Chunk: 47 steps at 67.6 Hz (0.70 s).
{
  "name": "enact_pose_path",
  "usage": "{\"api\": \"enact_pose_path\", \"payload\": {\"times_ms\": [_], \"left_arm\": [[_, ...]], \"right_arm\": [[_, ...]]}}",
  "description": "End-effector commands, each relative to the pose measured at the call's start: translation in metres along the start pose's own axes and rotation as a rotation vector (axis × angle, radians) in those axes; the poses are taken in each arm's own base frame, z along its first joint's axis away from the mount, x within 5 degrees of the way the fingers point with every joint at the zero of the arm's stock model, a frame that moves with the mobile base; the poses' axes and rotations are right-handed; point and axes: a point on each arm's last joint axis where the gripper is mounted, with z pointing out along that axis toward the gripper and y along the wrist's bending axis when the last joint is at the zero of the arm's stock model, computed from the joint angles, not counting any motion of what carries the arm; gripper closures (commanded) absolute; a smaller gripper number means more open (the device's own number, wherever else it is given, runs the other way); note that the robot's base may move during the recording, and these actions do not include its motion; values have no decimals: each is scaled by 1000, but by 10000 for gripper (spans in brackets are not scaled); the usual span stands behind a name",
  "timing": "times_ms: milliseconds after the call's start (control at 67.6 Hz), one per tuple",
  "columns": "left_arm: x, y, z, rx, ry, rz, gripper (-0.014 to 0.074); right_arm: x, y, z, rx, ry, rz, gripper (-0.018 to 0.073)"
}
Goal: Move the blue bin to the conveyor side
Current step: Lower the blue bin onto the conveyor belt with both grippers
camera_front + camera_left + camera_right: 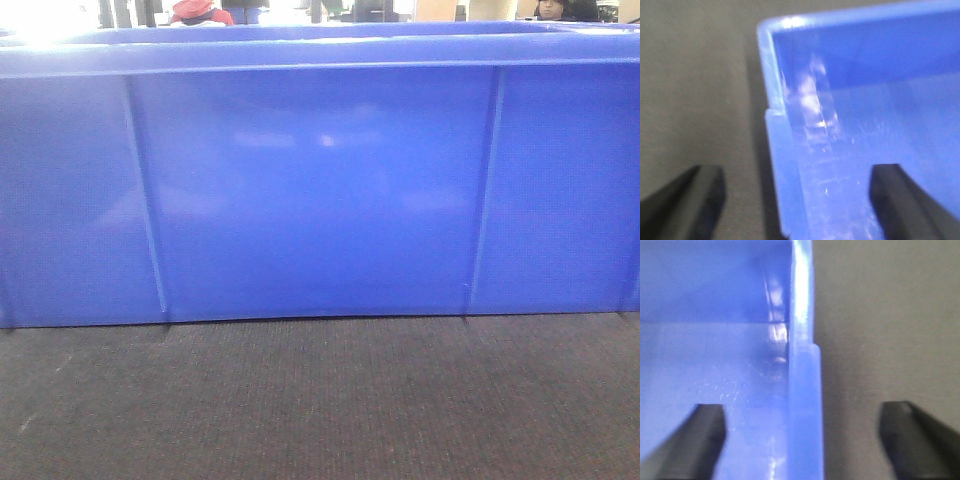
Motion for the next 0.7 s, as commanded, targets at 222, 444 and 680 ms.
{"api": "enact_pose_path", "payload": {"times_ms": [222,444,680], "left_arm": [[70,30,-57,-105,-204,-70,631],[133,29,-47,-113,-250,-71,613],[197,21,-33,-96,-308,-50,613]], "right_arm": [[68,-52,-20,105,26,75,643],[131,-57,-36,114,-79,46,648],[204,-54,-50,109,-264,19,648]]}}
